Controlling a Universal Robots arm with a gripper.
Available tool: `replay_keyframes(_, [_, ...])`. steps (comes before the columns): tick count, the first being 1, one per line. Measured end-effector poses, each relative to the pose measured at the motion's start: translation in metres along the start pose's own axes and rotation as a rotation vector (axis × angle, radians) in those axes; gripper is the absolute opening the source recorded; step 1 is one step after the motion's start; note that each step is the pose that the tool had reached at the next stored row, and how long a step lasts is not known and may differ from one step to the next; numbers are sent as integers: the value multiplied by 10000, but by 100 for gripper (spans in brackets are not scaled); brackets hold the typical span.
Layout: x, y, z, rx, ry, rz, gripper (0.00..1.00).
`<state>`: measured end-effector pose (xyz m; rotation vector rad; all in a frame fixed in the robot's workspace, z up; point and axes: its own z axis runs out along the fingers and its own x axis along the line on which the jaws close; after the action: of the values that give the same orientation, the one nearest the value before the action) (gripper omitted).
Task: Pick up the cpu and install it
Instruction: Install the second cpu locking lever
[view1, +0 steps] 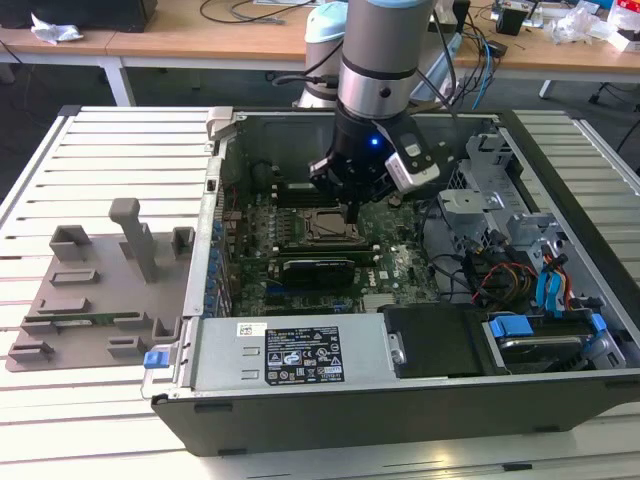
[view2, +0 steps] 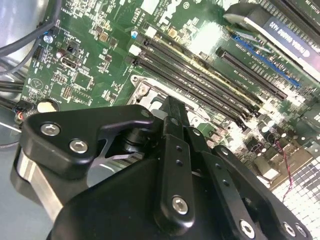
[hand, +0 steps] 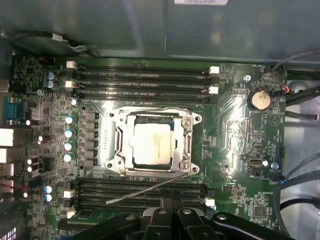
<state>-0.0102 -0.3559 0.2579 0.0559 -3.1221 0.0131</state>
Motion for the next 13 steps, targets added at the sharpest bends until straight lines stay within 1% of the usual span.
replay_keyframes(3, [1, -49, 8, 0, 0, 0, 11])
replay_keyframes(4, [2, -79, 12, -6, -1, -1, 11])
replay_keyframes(5, [5, -99, 13, -62, -2, -2, 11])
replay_keyframes(6, [8, -112, 13, -198, -7, -4, 11])
replay_keyframes(8, [12, -124, 13, -532, -18, -10, 11])
replay_keyframes(9, [15, -134, 15, -918, -34, -17, 11])
replay_keyframes(10, [18, -143, 16, -1127, -40, -22, 11])
replay_keyframes(11, [20, -153, 18, -1282, -46, -24, 11])
replay_keyframes(13, [23, -177, 23, -1468, -53, -28, 11])
